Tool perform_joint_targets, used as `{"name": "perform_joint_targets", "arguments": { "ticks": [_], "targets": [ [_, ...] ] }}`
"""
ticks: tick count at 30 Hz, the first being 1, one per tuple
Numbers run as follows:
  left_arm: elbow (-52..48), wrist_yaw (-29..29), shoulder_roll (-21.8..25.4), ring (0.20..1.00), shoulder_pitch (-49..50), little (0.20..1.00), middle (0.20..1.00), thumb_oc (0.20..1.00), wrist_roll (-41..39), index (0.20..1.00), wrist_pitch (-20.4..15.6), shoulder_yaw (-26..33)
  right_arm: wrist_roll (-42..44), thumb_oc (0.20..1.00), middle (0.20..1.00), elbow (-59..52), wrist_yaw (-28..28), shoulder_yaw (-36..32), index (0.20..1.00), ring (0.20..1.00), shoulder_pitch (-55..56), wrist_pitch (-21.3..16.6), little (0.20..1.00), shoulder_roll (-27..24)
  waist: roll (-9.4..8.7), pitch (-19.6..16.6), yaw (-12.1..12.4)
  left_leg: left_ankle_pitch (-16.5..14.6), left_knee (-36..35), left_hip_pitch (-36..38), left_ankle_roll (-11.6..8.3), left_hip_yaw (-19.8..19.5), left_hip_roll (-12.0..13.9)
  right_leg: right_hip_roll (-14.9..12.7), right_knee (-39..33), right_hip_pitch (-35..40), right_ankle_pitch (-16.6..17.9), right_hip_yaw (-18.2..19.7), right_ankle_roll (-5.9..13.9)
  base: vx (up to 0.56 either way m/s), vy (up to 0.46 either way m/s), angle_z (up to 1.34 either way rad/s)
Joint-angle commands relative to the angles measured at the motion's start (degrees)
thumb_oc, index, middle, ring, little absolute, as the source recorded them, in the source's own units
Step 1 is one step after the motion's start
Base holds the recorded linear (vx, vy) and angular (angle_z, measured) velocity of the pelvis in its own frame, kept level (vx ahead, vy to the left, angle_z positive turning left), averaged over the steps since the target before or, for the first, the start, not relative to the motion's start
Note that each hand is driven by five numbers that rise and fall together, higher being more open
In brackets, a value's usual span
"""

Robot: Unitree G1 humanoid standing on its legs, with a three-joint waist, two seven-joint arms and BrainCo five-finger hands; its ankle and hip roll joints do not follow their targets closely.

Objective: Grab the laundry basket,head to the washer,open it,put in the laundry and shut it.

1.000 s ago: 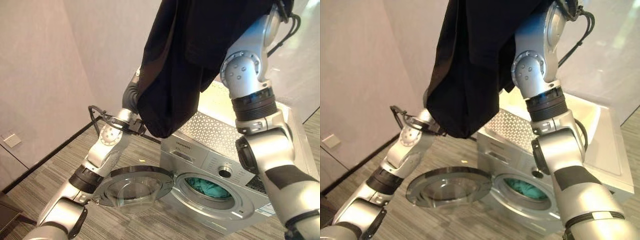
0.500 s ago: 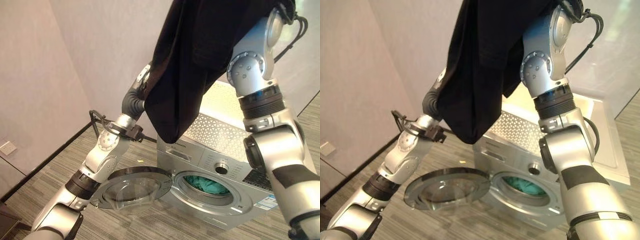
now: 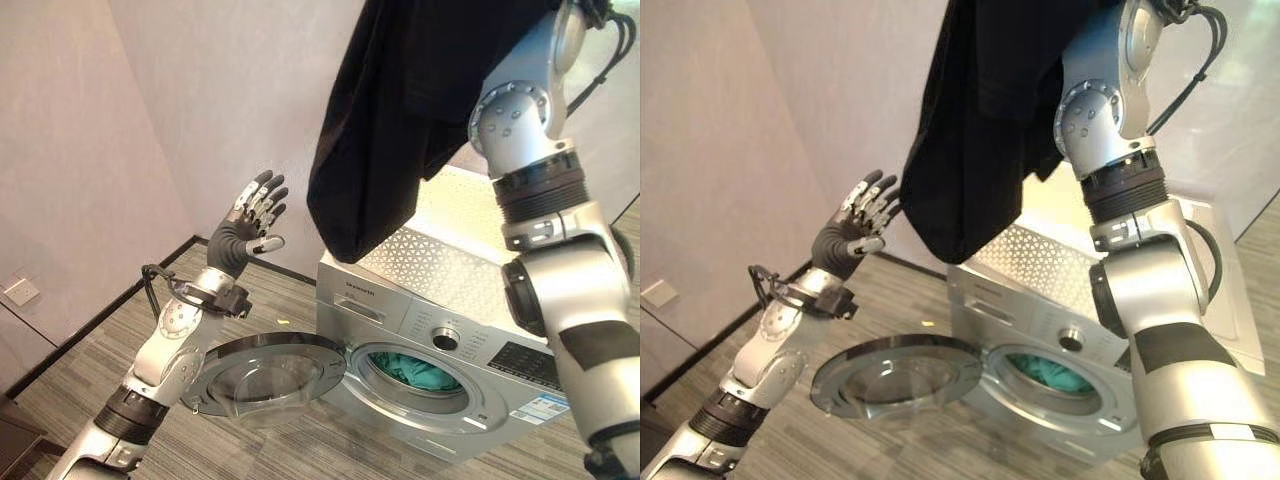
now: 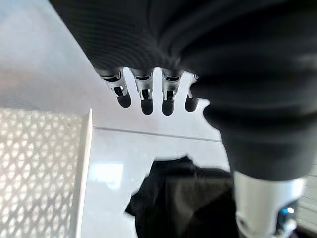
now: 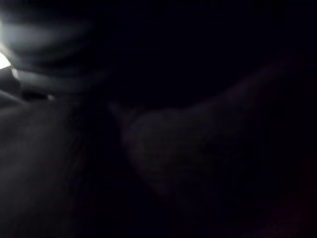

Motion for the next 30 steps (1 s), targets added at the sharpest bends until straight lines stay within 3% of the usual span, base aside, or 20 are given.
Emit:
{"name": "perform_joint_targets", "arguments": {
  "ticks": [1,17,30],
  "targets": [
    [-5.15,-0.46,3.21,1.0,-2.25,1.0,1.0,1.0,-1.44,1.0,-2.14,0.77,-2.47,0.2,0.2,-0.45,1.09,1.2,0.2,0.2,-9.46,-1.57,0.2,-2.32,-2.8,-1.23,1.2,1.37,0.05,0.99,-1.82,-3.0,0.56,-1.02,0.14,3.1,-0.24,1.97,2.07,-0.02,0.004,0.03],
    [-16.32,-0.94,3.97,1.0,-1.19,1.0,1.0,1.0,-3.59,1.0,-3.45,2.28,-8.85,0.2,0.2,3.81,-2.81,-1.92,0.2,0.2,-7.14,0.0,0.2,-2.48,-2.54,-0.5,3.19,1.36,0.05,0.13,-1.42,-4.39,0.37,-1.27,0.15,3.11,-0.26,1.26,2.02,-0.01,0.003,0.04],
    [-12.49,3.66,1.17,1.0,-9.6,1.0,1.0,1.0,3.82,1.0,-2.93,-2.0,-13.8,0.2,0.2,-7.55,-3.82,-3.21,0.2,0.2,-0.97,0.37,0.2,4.76,-1.27,0.28,2.99,1.55,0.05,-0.14,-1.22,-4.47,0.12,-1.56,0.2,2.78,-0.17,1.26,1.74,0.0,0.0,0.0]
  ]
}}
